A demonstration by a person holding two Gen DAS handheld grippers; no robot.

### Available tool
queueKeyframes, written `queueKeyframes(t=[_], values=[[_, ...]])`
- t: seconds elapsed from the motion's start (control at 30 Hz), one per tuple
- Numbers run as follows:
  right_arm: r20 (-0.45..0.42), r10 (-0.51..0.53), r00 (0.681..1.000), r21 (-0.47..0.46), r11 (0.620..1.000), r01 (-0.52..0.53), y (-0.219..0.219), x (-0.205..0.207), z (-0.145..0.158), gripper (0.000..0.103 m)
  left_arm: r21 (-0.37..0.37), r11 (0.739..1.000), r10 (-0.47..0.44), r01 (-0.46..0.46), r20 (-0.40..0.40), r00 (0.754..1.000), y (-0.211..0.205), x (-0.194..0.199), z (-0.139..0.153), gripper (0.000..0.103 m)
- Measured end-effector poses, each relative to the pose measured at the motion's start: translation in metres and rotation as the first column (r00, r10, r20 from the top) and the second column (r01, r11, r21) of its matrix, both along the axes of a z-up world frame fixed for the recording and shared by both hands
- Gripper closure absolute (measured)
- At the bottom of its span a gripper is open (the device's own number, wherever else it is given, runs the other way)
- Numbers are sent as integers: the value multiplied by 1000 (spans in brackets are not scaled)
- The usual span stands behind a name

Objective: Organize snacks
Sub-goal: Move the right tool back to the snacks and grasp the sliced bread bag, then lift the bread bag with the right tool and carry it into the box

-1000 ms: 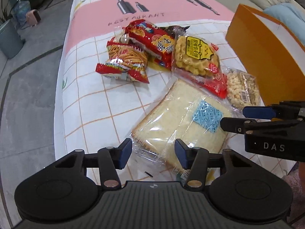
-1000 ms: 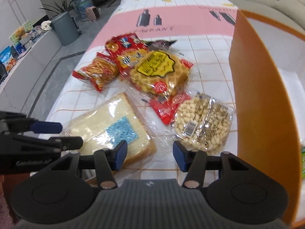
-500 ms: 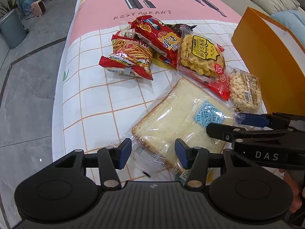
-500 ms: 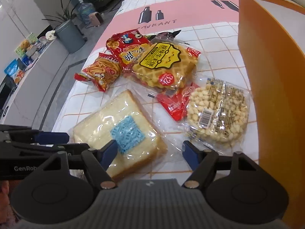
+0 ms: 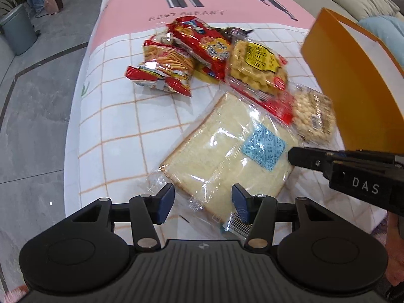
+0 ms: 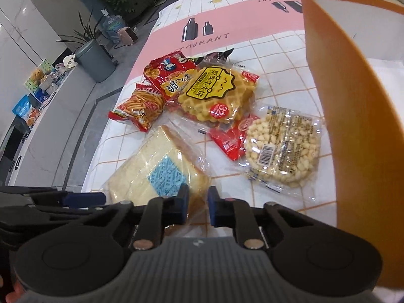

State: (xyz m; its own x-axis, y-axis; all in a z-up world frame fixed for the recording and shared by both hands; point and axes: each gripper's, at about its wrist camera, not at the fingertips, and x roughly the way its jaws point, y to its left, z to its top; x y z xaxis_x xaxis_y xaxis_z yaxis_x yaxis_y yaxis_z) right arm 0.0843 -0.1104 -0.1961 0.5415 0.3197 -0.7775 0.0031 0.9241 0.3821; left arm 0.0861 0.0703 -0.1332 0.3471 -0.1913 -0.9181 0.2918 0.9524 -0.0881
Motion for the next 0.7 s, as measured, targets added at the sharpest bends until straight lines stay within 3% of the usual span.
queueKeyframes(t=[0.13, 0.3, 0.5, 0.53, 0.6, 0.7], values=[[-8, 31, 999, -66, 997, -32, 1, -13, 11, 92, 3, 999, -46, 46, 1, 999, -9, -17, 3, 42], [-124, 20, 992, -53, 998, -27, -7, -43, 8, 96, -11, 998, -63, 62, -33, 997, -17, -33, 6, 44], [-141, 22, 990, -29, 999, -26, -15, -73, 2, 96, 50, 995, -85, 88, -48, 995, -30, -55, -3, 55], [-138, 23, 990, -26, 999, -27, -15, -73, 2, 93, 43, 996, -78, 81, -51, 996, -28, -54, -3, 57], [-117, 12, 993, -34, 999, -16, -18, -73, 3, 72, 39, 997, -68, 70, -55, 996, -26, -53, -3, 58], [-50, 1, 999, -36, 999, -3, -24, -71, 7, 64, 27, 998, -52, 54, -64, 997, -22, -53, -5, 58]])
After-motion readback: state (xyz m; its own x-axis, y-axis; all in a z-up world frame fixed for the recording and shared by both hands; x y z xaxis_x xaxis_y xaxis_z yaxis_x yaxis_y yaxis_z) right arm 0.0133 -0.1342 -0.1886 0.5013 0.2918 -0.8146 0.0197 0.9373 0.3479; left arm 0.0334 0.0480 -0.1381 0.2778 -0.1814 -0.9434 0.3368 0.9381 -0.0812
